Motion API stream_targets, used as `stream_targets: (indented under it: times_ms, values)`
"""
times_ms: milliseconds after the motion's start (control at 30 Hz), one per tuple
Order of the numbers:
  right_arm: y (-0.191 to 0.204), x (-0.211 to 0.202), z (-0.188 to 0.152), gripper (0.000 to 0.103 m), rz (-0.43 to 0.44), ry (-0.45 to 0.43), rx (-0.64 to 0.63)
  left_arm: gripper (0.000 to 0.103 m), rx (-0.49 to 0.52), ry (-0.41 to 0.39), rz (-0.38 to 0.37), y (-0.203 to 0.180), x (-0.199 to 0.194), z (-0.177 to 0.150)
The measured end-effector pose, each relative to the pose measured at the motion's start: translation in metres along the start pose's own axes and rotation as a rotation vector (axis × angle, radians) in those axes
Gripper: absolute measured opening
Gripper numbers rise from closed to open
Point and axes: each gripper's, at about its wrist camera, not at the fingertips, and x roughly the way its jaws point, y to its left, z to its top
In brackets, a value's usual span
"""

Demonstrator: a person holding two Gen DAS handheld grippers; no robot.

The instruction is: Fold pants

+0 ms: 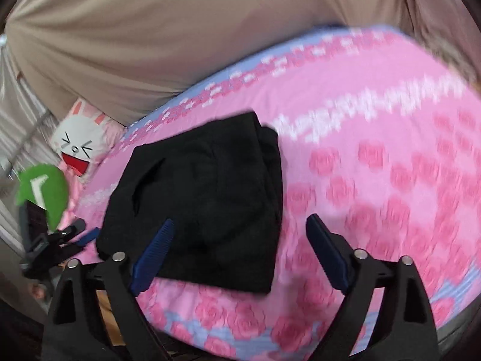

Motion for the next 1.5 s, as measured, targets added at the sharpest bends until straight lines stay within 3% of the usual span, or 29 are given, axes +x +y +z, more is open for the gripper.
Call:
stream_targets:
  times_ms: [200, 400, 600, 767, 867, 967, 1133, 1267, 1333, 1400, 1500]
  values:
    - [-0.017, 0.022, -0.011, 0.089, 0.211, 0.094, 0.139, 0.077, -0.075, 0.053, -0.044, 0.011, 0.014, -0.007]
    - [-0.011, 0.037, 0.0, 0.098, 0.253, 0.081, 0.173, 0.078, -0.081, 0.073, -0.017, 0.006, 0.031, 0.001]
    - [0.004, 0.062, 0.013, 0.098, 0.191, 0.072, 0.128, 0.088, -0.046, 0.09, 0.054, -0.005, 0.057, 0.01]
    - [0.019, 0.074, 0.011, 0.098, 0.086, 0.024, 0.067, 0.088, -0.034, 0.1, 0.092, -0.015, 0.066, 0.016]
    - [0.027, 0.071, 0.006, 0.069, 0.036, 0.001, 0.02, 0.065, 0.021, 0.073, 0.119, -0.025, 0.058, 0.014]
    - [0.028, 0.057, 0.005, 0.052, 0.032, -0.024, 0.004, 0.046, 0.071, 0.053, 0.155, -0.037, 0.045, 0.012]
    - [0.042, 0.028, -0.002, 0.045, 0.037, -0.054, -0.057, 0.038, 0.105, 0.061, 0.183, -0.052, 0.028, 0.005]
    - [0.052, 0.004, -0.017, 0.046, 0.036, -0.047, -0.094, 0.038, 0.113, 0.103, 0.18, -0.057, 0.012, -0.011]
    - [0.05, 0.005, -0.028, 0.048, 0.03, -0.004, -0.097, 0.04, 0.094, 0.143, 0.188, -0.049, 0.011, -0.022]
    - [0.041, 0.013, -0.039, 0.059, 0.001, 0.025, -0.092, 0.053, 0.065, 0.155, 0.188, -0.036, 0.014, -0.029]
    - [0.022, 0.02, -0.05, 0.074, 0.024, 0.05, -0.009, 0.071, -0.007, 0.149, 0.156, -0.019, 0.015, -0.033]
